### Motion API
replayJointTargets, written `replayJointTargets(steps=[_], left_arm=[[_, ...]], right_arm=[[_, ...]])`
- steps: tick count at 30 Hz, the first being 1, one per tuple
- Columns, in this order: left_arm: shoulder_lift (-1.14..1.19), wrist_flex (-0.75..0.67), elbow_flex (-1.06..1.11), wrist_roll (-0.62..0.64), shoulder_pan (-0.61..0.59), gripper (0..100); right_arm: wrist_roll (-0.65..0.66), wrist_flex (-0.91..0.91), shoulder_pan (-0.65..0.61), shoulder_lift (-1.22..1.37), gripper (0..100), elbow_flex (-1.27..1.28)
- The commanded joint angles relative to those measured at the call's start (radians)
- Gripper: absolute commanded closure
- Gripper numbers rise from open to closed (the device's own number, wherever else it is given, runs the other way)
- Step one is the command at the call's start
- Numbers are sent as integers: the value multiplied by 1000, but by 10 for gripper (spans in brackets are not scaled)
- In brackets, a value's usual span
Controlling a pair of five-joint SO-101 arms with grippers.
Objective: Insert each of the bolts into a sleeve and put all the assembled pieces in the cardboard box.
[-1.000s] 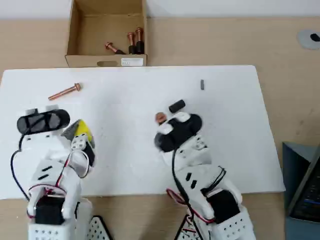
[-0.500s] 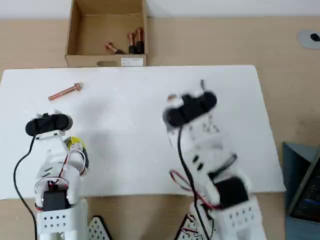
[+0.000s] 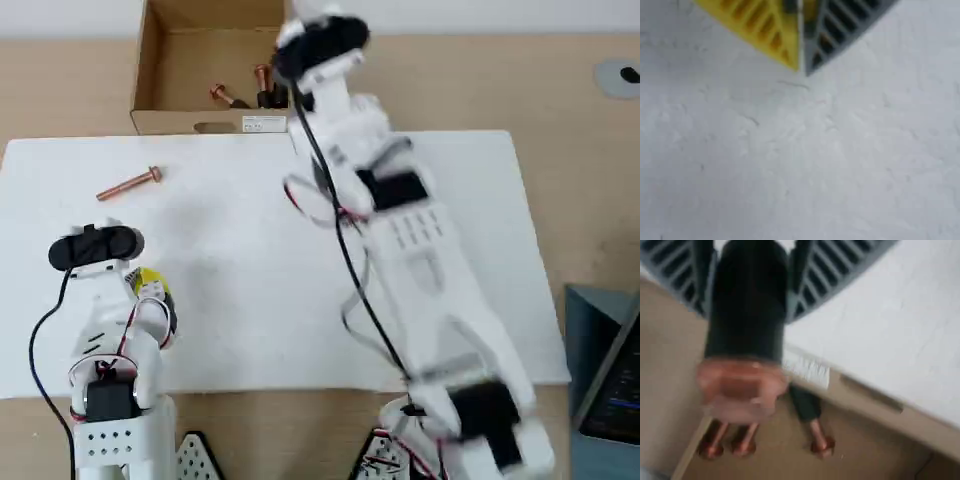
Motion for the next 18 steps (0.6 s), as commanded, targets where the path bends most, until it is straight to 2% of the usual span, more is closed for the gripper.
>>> replayJointTargets(steps=[1, 5, 11, 18], left_arm=[[-10, -17, 14, 2, -3, 997], [-10, -17, 14, 2, -3, 997], [-10, -15, 14, 2, -3, 997], [-10, -15, 14, 2, -3, 997]], right_arm=[[11, -38, 15, 228, 989, -337], [26, -34, 12, 490, 989, -644], [196, -34, -25, 842, 989, -1038], [408, -34, -70, 1147, 989, -1359]])
